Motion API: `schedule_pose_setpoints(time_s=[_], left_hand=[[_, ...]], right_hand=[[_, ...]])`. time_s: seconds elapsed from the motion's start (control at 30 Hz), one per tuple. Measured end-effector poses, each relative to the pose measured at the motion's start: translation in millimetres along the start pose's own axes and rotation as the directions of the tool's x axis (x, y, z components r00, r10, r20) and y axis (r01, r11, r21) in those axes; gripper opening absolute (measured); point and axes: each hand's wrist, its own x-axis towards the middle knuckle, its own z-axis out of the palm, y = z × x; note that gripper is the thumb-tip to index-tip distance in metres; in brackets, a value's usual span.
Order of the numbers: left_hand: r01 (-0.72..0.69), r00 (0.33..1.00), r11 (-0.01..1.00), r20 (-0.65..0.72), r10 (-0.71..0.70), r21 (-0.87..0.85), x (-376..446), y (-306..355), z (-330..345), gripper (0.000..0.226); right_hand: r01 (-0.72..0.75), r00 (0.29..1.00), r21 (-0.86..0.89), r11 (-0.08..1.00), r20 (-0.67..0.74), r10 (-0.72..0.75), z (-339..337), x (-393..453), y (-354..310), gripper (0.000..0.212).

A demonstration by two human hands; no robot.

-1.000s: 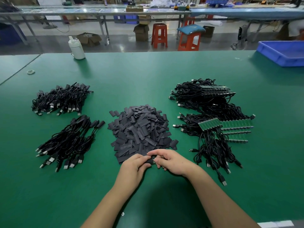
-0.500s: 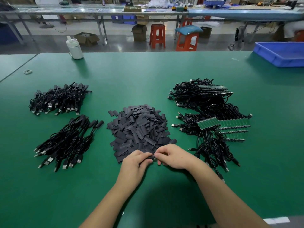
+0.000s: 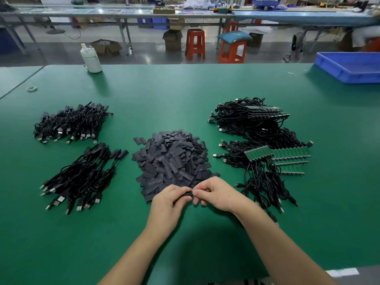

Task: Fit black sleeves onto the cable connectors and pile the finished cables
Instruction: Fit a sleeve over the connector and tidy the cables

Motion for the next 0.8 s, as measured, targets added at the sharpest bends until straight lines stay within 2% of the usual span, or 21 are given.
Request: schedule_pose_setpoints(time_s=[0.1, 0.23, 0.4, 0.67, 0.73, 0.8], left_hand=[[0.003, 1.000, 1.000, 0.003, -0.003, -0.020, 0.9, 2.6, 0.6, 0.023], [0.000, 0.999, 1.000, 0.044, 0.000, -0.008, 2.3, 5.2, 1.1, 0.022], [0.012, 0.995, 0.999, 0.101, -0.017, 0.045, 5.3, 5.1, 2.5, 0.022], [-0.038, 0.993, 0.989, 0.119, 0.021, 0.143, 7.3, 5.3, 7.5, 0.024], [-0.052, 0.990, 0.971, 0.143, 0.019, 0.233, 7.9, 4.2, 3.4, 0.027], [-0.080, 0.979, 0.912, 0.204, -0.004, 0.403, 10.7, 5.2, -0.3, 0.031]], right_hand=[[-0.005, 1.000, 0.065, 0.998, -0.014, 0.006, 2.4, -0.8, -3.1, 0.021], [-0.018, 1.000, 0.069, 0.997, -0.007, 0.018, 3.7, -1.5, -1.4, 0.033], [-0.026, 1.000, -0.018, 0.999, -0.007, 0.026, -0.3, -3.0, 0.3, 0.045], [0.009, 1.000, -0.228, 0.974, 0.005, -0.008, -1.9, -10.4, -7.0, 0.035], [0.005, 1.000, -0.265, 0.964, -0.009, -0.008, -2.7, -12.5, -8.7, 0.032], [0.003, 0.999, -0.324, 0.946, -0.032, -0.014, -2.7, -12.6, -10.5, 0.031]])
